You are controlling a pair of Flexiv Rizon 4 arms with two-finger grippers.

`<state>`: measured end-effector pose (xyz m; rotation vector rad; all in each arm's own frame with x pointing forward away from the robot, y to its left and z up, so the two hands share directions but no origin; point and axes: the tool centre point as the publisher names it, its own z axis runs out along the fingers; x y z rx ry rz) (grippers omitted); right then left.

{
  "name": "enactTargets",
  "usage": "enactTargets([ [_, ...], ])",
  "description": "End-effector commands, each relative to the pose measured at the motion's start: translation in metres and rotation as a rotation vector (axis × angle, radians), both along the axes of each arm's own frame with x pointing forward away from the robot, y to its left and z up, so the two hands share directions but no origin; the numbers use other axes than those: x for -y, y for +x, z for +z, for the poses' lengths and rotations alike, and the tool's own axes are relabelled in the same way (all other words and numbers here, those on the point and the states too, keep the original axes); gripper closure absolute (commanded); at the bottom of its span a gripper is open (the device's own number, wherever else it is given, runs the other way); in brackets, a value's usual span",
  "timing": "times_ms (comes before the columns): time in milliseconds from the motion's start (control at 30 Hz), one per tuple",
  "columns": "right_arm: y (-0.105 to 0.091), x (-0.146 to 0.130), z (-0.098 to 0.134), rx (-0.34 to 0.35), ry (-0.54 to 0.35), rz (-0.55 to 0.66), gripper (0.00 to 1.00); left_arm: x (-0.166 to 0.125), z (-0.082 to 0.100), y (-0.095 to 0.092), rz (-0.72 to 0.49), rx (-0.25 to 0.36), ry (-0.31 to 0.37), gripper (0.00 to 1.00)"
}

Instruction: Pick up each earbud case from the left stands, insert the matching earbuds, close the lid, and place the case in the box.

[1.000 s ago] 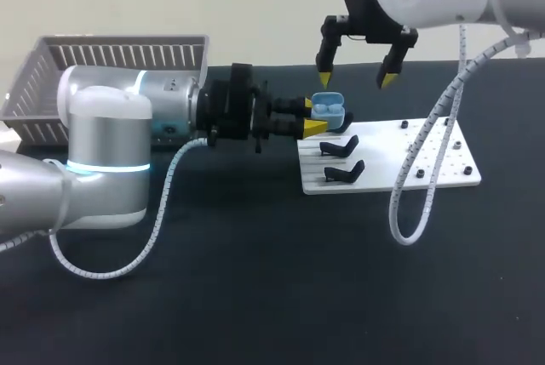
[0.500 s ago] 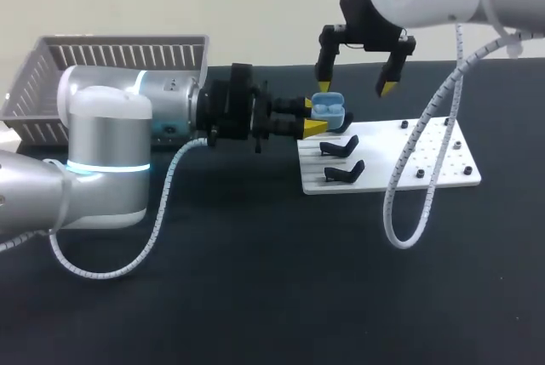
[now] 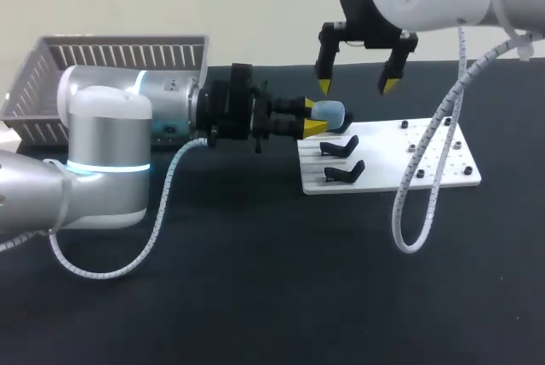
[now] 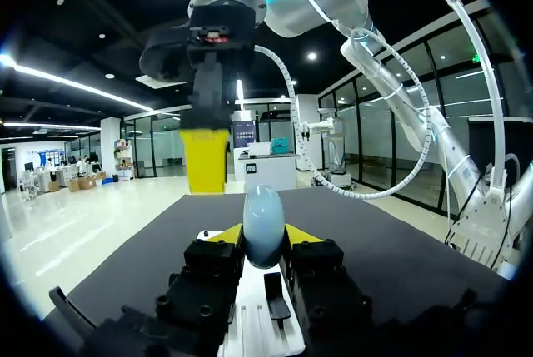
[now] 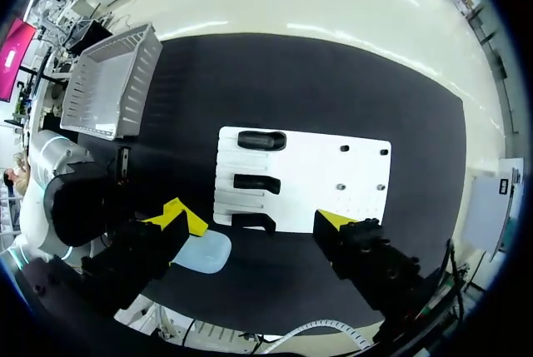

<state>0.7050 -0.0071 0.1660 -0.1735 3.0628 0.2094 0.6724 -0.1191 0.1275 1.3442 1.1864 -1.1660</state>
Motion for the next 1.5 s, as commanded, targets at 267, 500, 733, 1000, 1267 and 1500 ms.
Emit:
enactTargets([
  [267, -0.071, 0.043, 0.062, 0.209, -0.009, 0.087, 0.00, 0.000, -0.001, -0.002, 0.006, 0.004, -0.003, 1.00],
  [500, -0.093, 0.048, 0.073, 0.246, 0.121, 0.124, 0.00, -0.030, 0.018, -0.002, 0.228, -0.038, 0.017, 1.00],
  [733, -0.093, 0.048, 0.073, 0.246, 0.121, 0.124, 0.00, -0.071, 0.042, -0.006, 0.427, -0.017, 0.028, 1.00],
  [1000, -0.093, 0.048, 0.073, 0.246, 0.121, 0.124, 0.00, -0.127, 0.067, -0.001, 0.634, 0.045, 0.084, 1.00],
  [1267, -0.093, 0.048, 0.073, 0.246, 0.121, 0.124, 0.00, -0.207, 0.082, 0.027, 0.850, 0.110, 0.202, 1.00],
  [1500, -0.093, 0.048, 0.073, 0.246, 0.121, 0.124, 0.00, -0.279, 0.064, 0.078, 0.951, 0.087, 0.298, 1.00],
])
